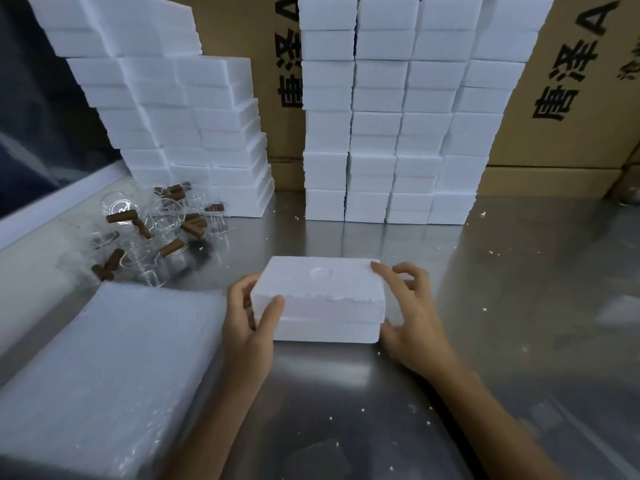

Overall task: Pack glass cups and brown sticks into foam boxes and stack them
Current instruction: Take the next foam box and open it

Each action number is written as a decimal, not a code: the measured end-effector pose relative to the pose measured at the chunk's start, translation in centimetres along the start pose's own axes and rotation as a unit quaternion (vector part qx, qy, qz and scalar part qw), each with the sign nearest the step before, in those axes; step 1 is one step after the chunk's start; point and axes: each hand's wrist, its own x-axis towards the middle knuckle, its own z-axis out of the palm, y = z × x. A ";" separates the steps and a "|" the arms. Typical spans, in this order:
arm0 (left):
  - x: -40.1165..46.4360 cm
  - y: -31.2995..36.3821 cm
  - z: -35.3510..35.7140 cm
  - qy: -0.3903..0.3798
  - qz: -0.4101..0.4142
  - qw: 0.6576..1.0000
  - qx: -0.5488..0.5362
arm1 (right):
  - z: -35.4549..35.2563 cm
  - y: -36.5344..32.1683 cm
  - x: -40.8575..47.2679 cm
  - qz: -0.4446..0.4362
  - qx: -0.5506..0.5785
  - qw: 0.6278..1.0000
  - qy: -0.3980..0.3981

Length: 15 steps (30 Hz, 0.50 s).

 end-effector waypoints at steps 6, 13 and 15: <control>-0.5 0.5 0.2 0.013 0.010 0.999 0.040 | 0.4 -0.4 -0.5 0.073 0.124 0.990 0.011; 0.0 -0.2 -0.4 -0.035 -0.081 0.995 0.044 | -0.7 -2.5 -0.9 0.159 0.230 0.959 -0.049; 0.5 -0.5 -0.8 -0.084 -0.119 0.989 0.025 | -0.9 -2.7 -0.8 0.208 0.218 0.950 -0.083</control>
